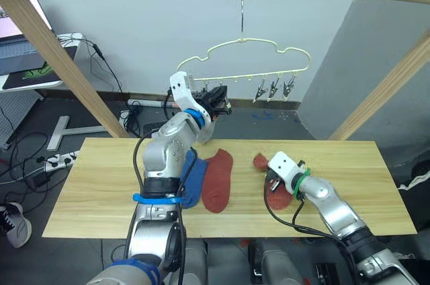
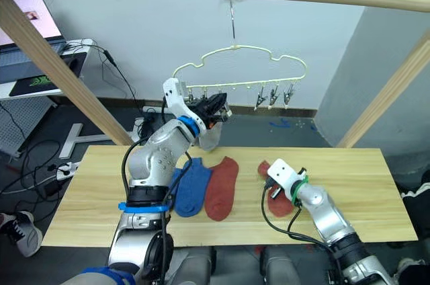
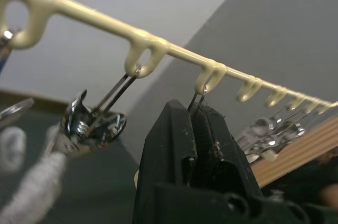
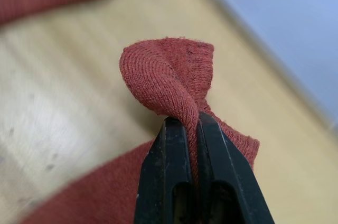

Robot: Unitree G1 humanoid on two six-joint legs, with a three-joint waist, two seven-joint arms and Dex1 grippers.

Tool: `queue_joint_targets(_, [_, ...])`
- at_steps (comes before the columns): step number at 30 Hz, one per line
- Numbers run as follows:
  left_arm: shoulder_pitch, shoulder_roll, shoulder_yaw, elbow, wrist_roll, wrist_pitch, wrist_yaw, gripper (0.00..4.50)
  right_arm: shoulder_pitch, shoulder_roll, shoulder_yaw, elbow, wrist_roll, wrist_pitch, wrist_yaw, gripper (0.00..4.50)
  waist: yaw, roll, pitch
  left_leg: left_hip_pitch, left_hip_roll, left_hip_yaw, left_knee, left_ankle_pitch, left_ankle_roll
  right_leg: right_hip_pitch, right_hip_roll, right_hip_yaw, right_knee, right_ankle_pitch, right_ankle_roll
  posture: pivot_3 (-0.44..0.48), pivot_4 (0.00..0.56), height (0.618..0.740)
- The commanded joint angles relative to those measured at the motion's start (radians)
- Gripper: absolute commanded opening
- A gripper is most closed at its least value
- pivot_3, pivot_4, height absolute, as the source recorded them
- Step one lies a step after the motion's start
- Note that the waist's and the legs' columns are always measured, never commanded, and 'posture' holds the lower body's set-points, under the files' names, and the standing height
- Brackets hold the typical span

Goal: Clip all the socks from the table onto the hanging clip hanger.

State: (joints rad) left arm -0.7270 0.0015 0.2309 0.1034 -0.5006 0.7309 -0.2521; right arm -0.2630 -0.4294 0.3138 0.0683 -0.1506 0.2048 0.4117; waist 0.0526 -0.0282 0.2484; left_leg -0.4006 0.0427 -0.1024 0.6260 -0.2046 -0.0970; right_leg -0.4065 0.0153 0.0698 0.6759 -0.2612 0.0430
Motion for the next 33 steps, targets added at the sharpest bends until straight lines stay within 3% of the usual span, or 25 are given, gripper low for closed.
queue_joint_targets(1, [-0.035, -0.011, 0.078, 0.033, -0.119, 0.114, 0.032, 0.0, -0.02, -0.005, -0.033, -0.17, -0.033, -0.046, -0.018, 0.02, -0.005, 0.0, 0.0, 0.0, 0.0, 0.0, 0.0, 0.0, 0.0, 0.0, 0.0, 0.0, 0.0, 0.0, 0.0, 0.246, 0.199, 0.74])
queue_joint_targets(6, [-0.068, -0.023, 0.125, 0.044, -0.21, 0.171, 0.067, 0.0, -0.031, 0.046, -0.032, -0.249, -0.079, -0.035, -0.064, 0.02, -0.002, 0.0, 0.0, -0.001, 0.0, -0.001, -0.002, 0.0, 0.0, 0.0, 0.0, -0.001, -0.002, 0.0, 0.0, 0.234, 0.194, 0.74])
queue_joint_targets(17, [-0.041, -0.027, 0.098, -0.014, -0.282, 0.218, 0.058, 0.0, -0.068, 0.185, -0.06, -0.29, -0.07, -0.01, -0.115, 0.02, 0.002, 0.0, 0.0, -0.002, 0.0, -0.001, -0.002, 0.0, -0.001, 0.0, -0.001, -0.001, -0.003, 0.0, 0.0, 0.239, 0.192, 0.74])
queue_joint_targets(33, [-0.037, -0.017, 0.1, -0.038, -0.37, 0.235, 0.054, 0.0, -0.094, 0.23, -0.101, -0.277, 0.007, -0.012, -0.084, 0.02, 0.003, 0.0, 0.0, -0.002, 0.0, -0.001, -0.003, 0.0, -0.001, -0.001, -0.001, -0.001, -0.004, 0.0, 0.0, 0.243, 0.19, 0.74])
